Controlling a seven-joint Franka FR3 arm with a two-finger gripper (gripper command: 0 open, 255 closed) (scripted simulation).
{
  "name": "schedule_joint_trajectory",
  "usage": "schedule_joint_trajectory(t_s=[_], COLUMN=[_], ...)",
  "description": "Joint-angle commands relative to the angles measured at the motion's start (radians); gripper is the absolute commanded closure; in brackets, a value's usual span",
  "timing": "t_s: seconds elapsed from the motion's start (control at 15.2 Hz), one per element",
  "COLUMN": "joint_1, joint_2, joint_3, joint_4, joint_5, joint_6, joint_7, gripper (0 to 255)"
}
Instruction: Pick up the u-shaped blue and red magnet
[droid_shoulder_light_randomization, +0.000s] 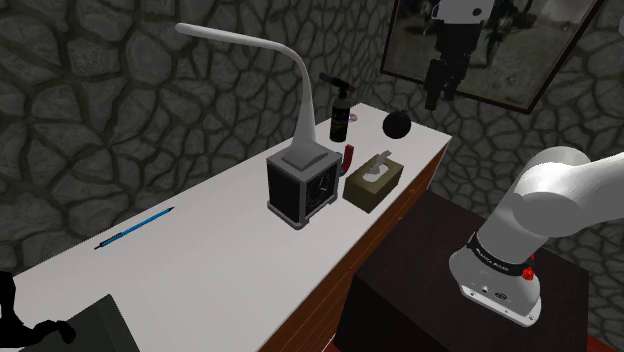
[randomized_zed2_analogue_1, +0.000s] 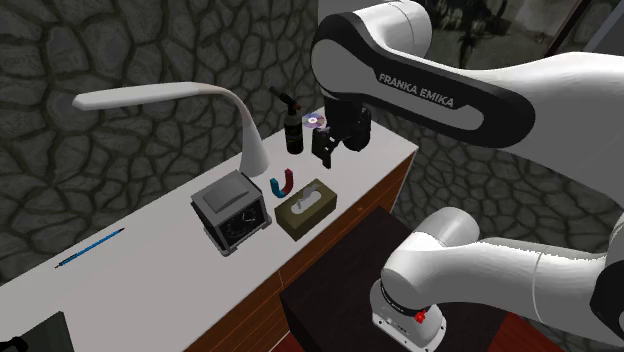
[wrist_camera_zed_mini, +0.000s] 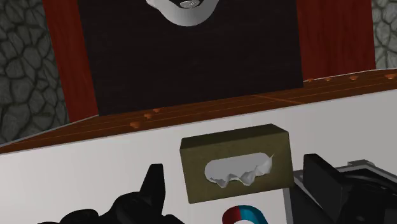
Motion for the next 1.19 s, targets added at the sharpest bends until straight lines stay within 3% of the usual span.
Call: schedule_joint_trajectory(t_s=[0.0,0.53,1.12], joint_1=[0.000,-0.053,-0.130], joint_2=[0.000,0.160,0.448], joint_3=[0.000,0.097,0.189], joint_4=[0.000,-0.098,-0.084], joint_5=[0.000,0.058,0.051], joint_6=[0.000,0.324,0.670], joint_7=[0.000,0.239,0.512], gripper=[0,0,0])
